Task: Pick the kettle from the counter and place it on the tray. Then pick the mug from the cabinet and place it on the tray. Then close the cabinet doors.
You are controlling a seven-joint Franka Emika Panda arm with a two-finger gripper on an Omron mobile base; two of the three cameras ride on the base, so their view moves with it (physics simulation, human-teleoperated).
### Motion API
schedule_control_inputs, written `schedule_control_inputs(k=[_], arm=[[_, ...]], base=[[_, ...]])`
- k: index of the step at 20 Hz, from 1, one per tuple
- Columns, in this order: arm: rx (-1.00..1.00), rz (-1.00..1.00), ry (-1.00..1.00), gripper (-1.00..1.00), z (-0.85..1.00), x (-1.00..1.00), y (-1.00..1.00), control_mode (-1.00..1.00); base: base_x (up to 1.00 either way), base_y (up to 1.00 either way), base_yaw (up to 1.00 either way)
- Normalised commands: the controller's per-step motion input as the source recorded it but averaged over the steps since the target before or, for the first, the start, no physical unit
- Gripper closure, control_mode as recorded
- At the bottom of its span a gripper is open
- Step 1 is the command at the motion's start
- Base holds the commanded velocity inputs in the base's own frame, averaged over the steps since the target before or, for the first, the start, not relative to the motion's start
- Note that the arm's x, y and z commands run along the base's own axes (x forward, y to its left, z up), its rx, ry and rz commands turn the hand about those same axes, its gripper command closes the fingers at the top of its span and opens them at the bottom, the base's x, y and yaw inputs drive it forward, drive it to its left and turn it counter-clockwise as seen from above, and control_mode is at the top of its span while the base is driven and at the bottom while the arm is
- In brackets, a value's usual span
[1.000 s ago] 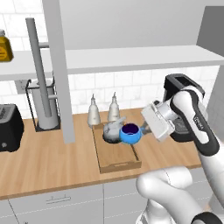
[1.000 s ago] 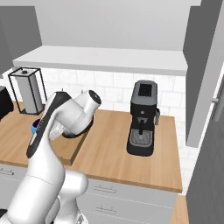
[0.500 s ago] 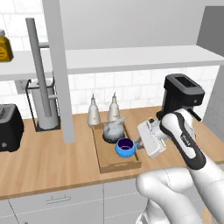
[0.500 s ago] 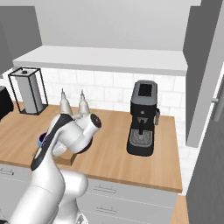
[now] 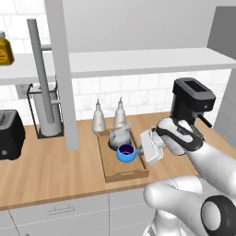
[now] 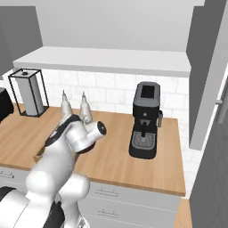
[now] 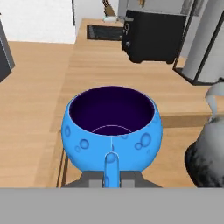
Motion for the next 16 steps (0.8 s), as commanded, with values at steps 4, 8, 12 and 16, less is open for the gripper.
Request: schedule_control_inputs(k=[4, 8, 12, 16], arm=[[0.0, 0.09, 0.15, 1.0, -0.56, 0.08, 0.01, -1.0], [0.01, 0.04, 0.11, 1.0, -0.41, 0.05, 0.01, -1.0], [0.0, 0.0, 0.01, 1.0, -0.34, 0.07, 0.17, -1.0], [0.0, 0.0, 0.0, 1.0, -0.26, 0.03, 0.29, -1.0]], base=[[0.0, 0.0, 0.0], [0.0, 0.0, 0.0], [0.0, 0.0, 0.0], [0.0, 0.0, 0.0]])
